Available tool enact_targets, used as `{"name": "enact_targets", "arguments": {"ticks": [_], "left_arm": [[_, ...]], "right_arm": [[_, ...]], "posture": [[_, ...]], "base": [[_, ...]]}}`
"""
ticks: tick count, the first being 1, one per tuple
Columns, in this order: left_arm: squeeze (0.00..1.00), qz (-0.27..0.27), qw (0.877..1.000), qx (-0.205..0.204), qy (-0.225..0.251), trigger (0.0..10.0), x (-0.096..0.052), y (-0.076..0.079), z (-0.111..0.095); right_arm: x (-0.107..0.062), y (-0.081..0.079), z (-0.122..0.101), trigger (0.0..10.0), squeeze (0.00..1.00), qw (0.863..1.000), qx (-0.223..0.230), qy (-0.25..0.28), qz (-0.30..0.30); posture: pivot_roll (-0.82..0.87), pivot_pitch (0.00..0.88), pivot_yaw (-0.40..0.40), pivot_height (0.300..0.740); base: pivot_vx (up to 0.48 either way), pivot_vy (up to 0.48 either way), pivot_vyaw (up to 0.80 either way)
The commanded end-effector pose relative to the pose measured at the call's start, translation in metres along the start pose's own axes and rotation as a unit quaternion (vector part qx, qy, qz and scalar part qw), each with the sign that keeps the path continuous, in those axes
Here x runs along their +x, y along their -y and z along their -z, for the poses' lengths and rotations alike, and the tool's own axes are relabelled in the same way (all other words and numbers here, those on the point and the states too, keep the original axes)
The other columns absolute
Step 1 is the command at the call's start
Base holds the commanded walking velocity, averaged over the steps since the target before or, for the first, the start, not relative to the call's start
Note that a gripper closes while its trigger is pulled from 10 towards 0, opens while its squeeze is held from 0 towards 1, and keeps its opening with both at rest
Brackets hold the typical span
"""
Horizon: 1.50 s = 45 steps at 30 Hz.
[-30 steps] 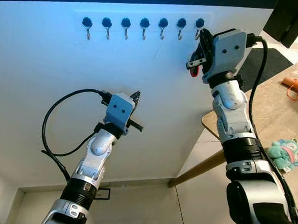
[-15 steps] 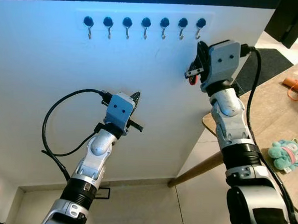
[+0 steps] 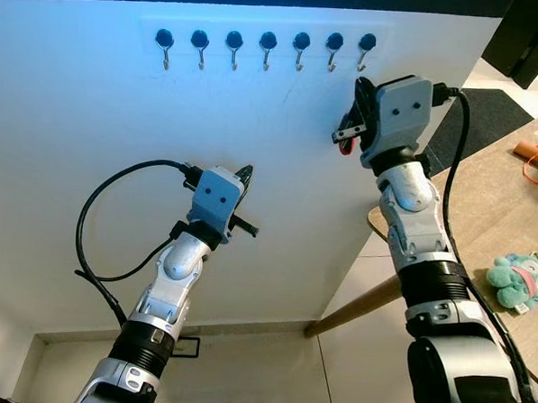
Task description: Hang keys on a hook
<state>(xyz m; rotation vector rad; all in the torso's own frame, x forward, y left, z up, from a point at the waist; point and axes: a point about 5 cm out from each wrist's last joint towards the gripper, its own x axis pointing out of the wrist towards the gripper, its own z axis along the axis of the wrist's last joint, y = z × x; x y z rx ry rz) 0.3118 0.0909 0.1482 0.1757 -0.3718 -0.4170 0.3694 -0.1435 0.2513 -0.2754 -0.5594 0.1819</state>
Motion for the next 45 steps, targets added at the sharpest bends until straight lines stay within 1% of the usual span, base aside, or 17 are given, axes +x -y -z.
{"name": "enact_targets", "arguments": {"ticks": [1,7,16,24,40,41,45], "left_arm": [[0.00,-0.005,1.000,-0.013,0.000,10.0,0.001,0.003,0.000],[0.00,-0.007,1.000,-0.014,-0.001,10.0,0.001,0.003,0.000],[0.00,-0.005,1.000,-0.015,-0.002,10.0,0.002,0.004,0.000],[0.00,-0.004,1.000,-0.015,-0.003,10.0,0.002,0.004,0.001],[0.00,-0.001,1.000,-0.015,-0.002,10.0,0.001,0.005,0.000],[0.00,0.000,1.000,-0.014,-0.001,10.0,0.001,0.005,0.000],[0.00,0.000,1.000,-0.014,-0.001,10.0,0.001,0.005,0.000]], "right_arm": [[0.006,-0.001,-0.015,10.0,0.00,0.999,-0.011,0.035,-0.004],[0.010,0.000,-0.020,10.0,0.00,0.999,-0.018,0.045,0.000],[0.018,0.001,-0.023,10.0,0.00,0.999,-0.028,0.040,0.000],[0.021,0.001,-0.018,10.0,0.00,0.999,-0.031,0.018,-0.001],[0.018,0.002,-0.017,10.0,0.00,0.999,-0.031,0.018,0.008],[0.015,0.002,-0.016,10.0,0.00,0.999,-0.031,0.020,0.012],[0.013,0.002,-0.016,10.0,0.00,0.999,-0.031,0.020,0.016]], "posture": [[0.06,0.044,-0.049,0.740],[0.06,0.046,-0.049,0.740],[0.06,0.045,-0.050,0.740],[0.06,0.043,-0.052,0.740],[0.06,0.036,-0.049,0.740],[0.06,0.032,-0.046,0.740],[0.06,0.033,-0.046,0.740]], "base": [[0.000,0.000,0.00],[0.000,0.000,0.00],[0.000,0.000,0.00],[0.000,0.000,0.00],[0.000,0.000,0.00],[0.000,0.000,0.00],[0.000,0.000,0.00]]}}
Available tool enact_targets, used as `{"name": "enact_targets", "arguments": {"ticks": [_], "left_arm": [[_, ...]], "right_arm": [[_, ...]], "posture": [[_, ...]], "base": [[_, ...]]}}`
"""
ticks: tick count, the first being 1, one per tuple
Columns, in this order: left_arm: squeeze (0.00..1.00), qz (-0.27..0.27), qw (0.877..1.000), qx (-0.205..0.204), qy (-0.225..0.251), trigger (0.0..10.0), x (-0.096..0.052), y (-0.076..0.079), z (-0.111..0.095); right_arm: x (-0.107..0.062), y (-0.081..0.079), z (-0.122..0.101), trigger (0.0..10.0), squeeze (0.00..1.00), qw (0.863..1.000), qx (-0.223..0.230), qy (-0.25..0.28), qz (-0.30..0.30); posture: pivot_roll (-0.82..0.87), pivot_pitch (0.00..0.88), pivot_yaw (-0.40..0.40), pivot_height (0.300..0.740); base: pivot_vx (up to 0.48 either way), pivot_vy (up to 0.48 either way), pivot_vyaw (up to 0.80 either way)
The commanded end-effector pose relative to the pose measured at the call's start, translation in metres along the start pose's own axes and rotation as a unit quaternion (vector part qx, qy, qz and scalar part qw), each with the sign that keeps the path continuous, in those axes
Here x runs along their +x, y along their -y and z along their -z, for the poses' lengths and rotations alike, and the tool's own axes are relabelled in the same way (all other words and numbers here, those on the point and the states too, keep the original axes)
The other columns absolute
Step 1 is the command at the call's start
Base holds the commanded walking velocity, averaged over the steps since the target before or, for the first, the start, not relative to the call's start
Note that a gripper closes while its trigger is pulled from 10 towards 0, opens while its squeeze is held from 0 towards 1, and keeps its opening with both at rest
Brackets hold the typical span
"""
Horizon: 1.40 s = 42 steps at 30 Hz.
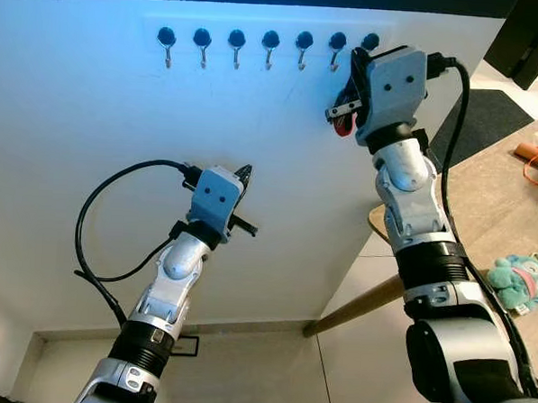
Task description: Hang keys on a hook
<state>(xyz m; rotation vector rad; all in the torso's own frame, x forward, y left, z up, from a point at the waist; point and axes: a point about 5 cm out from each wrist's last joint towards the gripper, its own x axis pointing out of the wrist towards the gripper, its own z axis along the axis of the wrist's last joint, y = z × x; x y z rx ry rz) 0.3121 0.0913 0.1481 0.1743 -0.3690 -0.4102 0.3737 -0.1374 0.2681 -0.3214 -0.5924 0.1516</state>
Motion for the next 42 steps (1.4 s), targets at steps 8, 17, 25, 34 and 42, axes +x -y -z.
{"name": "enact_targets", "arguments": {"ticks": [8,17,25,34,42], "left_arm": [[0.00,0.004,1.000,-0.013,0.002,10.0,0.001,0.005,-0.001],[0.00,0.004,1.000,-0.012,0.001,10.0,0.000,0.004,-0.001],[0.00,0.002,1.000,-0.012,0.001,10.0,0.000,0.004,-0.001],[0.00,0.001,1.000,-0.013,0.001,10.0,0.000,0.003,0.000],[0.00,0.002,1.000,-0.014,0.001,10.0,0.001,0.004,0.000]], "right_arm": [[-0.012,0.011,0.007,10.0,0.00,0.999,-0.018,-0.010,0.049],[-0.014,0.017,0.007,10.0,0.00,0.997,-0.021,-0.012,0.071],[-0.012,0.017,0.000,10.0,0.00,0.997,-0.023,0.010,0.071],[-0.011,0.010,-0.006,10.0,0.00,0.997,-0.034,0.033,0.056],[-0.013,0.008,-0.004,10.0,0.00,0.997,-0.038,0.028,0.055]], "posture": [[0.06,0.040,-0.043,0.740],[0.06,0.043,-0.041,0.740],[0.06,0.046,-0.042,0.740],[0.06,0.049,-0.043,0.740],[0.06,0.050,-0.040,0.740]], "base": [[0.000,0.000,0.00],[0.000,0.000,0.00],[0.000,0.000,0.00],[0.000,0.000,0.00],[0.000,0.000,0.00]]}}
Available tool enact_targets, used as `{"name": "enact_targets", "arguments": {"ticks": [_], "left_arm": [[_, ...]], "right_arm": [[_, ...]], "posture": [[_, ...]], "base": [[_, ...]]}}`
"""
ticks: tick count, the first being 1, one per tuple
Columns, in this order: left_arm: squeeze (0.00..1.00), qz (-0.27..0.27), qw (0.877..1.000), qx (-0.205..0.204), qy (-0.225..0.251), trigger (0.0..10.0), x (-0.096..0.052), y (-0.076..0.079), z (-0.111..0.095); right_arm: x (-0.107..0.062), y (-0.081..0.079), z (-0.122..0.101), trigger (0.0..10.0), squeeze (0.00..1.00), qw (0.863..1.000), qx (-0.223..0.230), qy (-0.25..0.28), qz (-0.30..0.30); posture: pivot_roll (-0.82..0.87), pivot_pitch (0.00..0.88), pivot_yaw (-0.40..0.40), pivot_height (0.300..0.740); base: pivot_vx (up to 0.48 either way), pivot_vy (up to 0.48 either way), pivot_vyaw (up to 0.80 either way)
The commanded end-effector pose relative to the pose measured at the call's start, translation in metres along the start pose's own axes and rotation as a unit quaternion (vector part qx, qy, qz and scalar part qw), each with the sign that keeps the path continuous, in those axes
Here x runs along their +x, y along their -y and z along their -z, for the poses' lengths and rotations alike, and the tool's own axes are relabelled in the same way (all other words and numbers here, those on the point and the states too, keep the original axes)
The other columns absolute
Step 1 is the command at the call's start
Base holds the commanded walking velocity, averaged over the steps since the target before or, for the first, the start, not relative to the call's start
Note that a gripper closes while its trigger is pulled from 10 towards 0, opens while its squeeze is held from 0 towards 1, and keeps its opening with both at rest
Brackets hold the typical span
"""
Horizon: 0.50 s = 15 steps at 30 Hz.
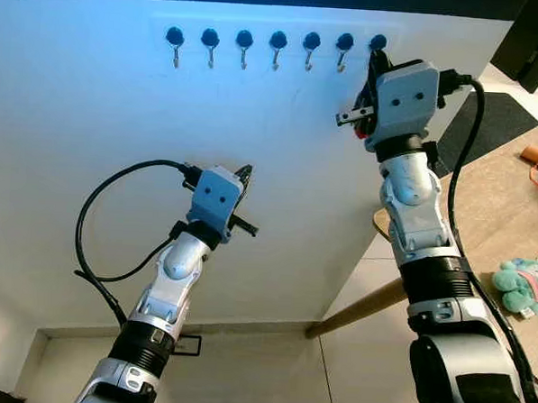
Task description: Hang keys on a hook
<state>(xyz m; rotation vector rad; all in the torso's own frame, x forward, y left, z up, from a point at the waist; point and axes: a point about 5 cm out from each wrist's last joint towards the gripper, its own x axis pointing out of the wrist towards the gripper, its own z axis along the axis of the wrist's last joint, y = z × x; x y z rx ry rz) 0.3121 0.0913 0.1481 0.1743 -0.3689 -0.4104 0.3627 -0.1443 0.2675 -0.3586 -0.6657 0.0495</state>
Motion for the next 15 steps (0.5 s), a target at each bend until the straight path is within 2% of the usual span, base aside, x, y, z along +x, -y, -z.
{"name": "enact_targets", "arguments": {"ticks": [1,15], "left_arm": [[0.00,0.003,1.000,-0.014,0.000,10.0,0.0010,0.0041,-0.0001],[0.00,0.006,1.000,-0.015,0.001,10.0,0.0016,0.0048,-0.0002]], "right_arm": [[-0.0023,0.0029,-0.0008,10.0,0.00,1.000,-0.005,0.003,0.011],[-0.0097,0.0056,0.0007,10.0,0.00,0.998,-0.054,-0.001,0.037]], "posture": [[0.06,0.050,-0.040,0.740],[0.06,0.051,-0.035,0.740]], "base": [[0.000,0.000,0.00],[0.000,0.000,0.00]]}}
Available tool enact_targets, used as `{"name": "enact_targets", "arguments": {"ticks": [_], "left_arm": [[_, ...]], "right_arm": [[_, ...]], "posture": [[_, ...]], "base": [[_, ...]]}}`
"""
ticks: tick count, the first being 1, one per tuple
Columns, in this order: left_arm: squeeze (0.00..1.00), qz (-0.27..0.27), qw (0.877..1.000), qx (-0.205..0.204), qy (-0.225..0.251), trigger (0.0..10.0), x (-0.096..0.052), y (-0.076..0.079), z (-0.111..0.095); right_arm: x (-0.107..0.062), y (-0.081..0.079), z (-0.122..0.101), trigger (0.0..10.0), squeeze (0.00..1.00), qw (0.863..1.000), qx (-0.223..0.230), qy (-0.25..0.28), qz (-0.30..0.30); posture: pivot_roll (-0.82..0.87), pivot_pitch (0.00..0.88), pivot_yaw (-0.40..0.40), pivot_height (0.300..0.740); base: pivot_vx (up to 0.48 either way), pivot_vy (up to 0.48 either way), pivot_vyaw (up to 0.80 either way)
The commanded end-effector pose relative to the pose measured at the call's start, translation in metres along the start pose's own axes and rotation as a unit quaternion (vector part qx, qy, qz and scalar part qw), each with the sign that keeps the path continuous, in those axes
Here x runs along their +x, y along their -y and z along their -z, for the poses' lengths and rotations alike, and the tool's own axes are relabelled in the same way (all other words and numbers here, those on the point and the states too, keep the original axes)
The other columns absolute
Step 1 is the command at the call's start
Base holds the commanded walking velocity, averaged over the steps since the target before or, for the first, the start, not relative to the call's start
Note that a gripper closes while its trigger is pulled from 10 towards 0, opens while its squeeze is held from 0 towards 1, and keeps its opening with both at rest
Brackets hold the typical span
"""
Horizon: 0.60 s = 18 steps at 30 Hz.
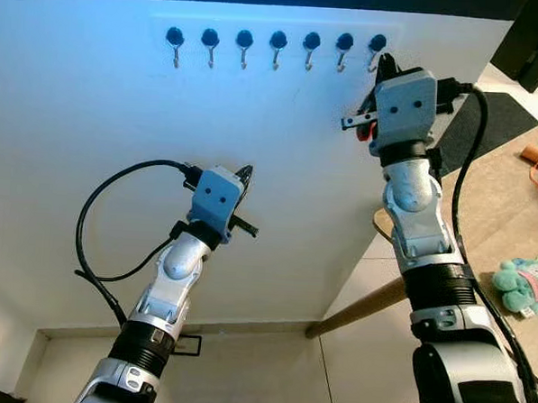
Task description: Hang keys on a hook
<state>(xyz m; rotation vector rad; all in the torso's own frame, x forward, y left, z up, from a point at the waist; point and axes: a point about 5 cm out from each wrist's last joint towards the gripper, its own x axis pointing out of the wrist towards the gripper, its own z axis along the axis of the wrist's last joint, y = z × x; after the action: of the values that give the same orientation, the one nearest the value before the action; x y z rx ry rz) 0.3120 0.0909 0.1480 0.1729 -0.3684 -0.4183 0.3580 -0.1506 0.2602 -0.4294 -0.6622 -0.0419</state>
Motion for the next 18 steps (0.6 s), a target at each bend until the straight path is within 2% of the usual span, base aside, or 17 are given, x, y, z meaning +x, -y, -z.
{"name": "enact_targets", "arguments": {"ticks": [1,10,15,18], "left_arm": [[0.00,0.003,1.000,-0.014,0.001,10.0,0.002,0.004,0.000],[0.00,0.004,1.000,-0.014,0.000,10.0,0.002,0.005,0.000],[0.00,0.004,1.000,-0.014,0.000,10.0,0.002,0.005,0.000],[0.00,0.006,1.000,-0.014,0.001,10.0,0.002,0.005,0.000]], "right_arm": [[-0.001,0.003,-0.004,10.0,0.00,1.000,-0.009,0.008,0.011],[0.001,0.010,-0.001,10.0,0.00,0.999,-0.025,0.000,0.031],[0.005,0.007,-0.002,10.0,0.00,1.000,-0.027,0.002,0.012],[0.010,0.000,-0.005,10.0,0.00,0.999,-0.041,0.010,-0.023]], "posture": [[0.06,0.051,-0.035,0.740],[0.06,0.050,-0.033,0.740],[0.06,0.049,-0.030,0.740],[0.06,0.045,-0.034,0.740]], "base": [[0.000,0.000,0.00],[0.000,0.000,0.00],[0.000,0.000,0.00],[0.000,0.000,0.00]]}}
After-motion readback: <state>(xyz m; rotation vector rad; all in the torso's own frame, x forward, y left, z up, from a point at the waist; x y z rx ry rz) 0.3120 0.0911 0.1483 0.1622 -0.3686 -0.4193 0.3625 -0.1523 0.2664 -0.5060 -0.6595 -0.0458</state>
